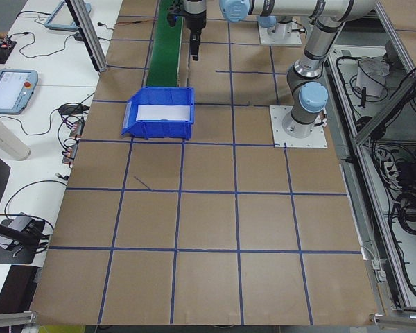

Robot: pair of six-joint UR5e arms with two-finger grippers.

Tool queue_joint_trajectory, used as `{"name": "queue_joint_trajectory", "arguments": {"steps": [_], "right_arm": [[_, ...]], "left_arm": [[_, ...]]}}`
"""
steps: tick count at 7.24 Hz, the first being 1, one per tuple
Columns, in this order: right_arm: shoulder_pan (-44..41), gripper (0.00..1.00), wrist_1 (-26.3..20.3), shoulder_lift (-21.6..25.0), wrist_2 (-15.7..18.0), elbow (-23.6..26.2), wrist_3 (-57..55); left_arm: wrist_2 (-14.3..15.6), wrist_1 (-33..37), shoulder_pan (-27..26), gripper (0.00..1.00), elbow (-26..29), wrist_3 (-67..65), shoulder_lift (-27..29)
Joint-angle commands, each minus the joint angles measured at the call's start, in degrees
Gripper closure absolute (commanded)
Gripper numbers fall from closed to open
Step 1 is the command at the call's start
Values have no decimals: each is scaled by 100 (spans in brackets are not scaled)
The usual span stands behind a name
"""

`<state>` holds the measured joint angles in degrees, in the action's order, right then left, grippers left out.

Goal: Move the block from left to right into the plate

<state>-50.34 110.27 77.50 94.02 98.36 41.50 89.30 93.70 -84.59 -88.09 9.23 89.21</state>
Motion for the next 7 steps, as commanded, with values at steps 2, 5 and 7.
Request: {"name": "queue_joint_trajectory", "arguments": {"steps": [2, 5, 7], "right_arm": [[-1484, 0, -1189, 423, 302, -930, -800], [-2809, 0, -1762, 818, 292, -1241, -2403], [-3803, 0, -1869, 915, 249, -1276, -3687]], "left_arm": [[9, -18, 13, 0, -24, 0, 0], [0, -80, 4, 0, -15, -9, 0], [-18, -71, -5, 0, -24, -9, -9]]}}
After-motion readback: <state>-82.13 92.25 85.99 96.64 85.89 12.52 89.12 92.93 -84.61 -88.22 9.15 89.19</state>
